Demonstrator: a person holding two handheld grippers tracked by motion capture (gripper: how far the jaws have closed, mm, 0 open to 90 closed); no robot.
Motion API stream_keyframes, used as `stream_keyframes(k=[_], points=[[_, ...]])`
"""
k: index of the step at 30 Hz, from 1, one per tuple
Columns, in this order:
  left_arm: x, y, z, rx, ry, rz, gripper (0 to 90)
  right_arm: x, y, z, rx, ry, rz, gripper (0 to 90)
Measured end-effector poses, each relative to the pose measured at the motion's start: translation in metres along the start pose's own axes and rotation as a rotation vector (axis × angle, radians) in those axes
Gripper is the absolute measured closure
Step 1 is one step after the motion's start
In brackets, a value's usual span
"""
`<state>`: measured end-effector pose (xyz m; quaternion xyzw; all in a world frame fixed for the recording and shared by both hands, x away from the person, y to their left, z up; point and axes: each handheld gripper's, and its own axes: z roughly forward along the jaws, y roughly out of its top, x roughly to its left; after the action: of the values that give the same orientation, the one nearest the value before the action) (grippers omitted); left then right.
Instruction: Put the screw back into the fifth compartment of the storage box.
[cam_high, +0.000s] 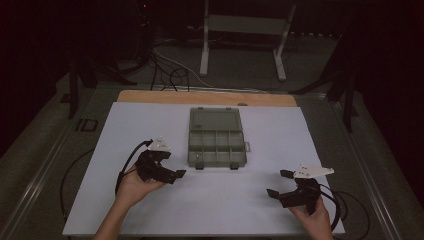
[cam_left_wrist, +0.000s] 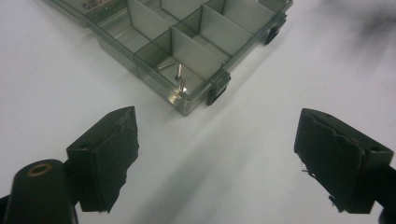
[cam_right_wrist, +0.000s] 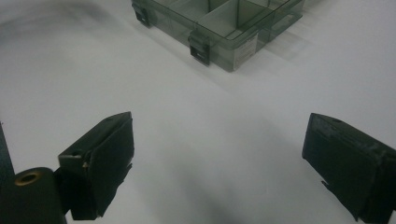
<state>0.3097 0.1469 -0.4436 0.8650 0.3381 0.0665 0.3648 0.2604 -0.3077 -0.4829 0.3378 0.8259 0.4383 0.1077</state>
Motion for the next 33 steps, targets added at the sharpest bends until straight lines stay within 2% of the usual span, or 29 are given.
stream_keyframes(k=[6, 17, 33], points=[[-0.003, -0.008, -0.003, -0.009, 0.008, -0.008, 8.1, 0.000, 0.000, 0.000, 0.005, 0.000, -0.003, 8.9], [-0.008, -0.018, -0.011, -0.026, 0.027, -0.011, 2.6, 0.000, -0.001, 0.001, 0.002, 0.002, 0.004, 8.9], [-0.008, -0.040, -0.019, -0.036, 0.057, -0.027, 1.7, 0.002, -0.003, 0.002, 0.002, 0.002, 0.009, 8.9]])
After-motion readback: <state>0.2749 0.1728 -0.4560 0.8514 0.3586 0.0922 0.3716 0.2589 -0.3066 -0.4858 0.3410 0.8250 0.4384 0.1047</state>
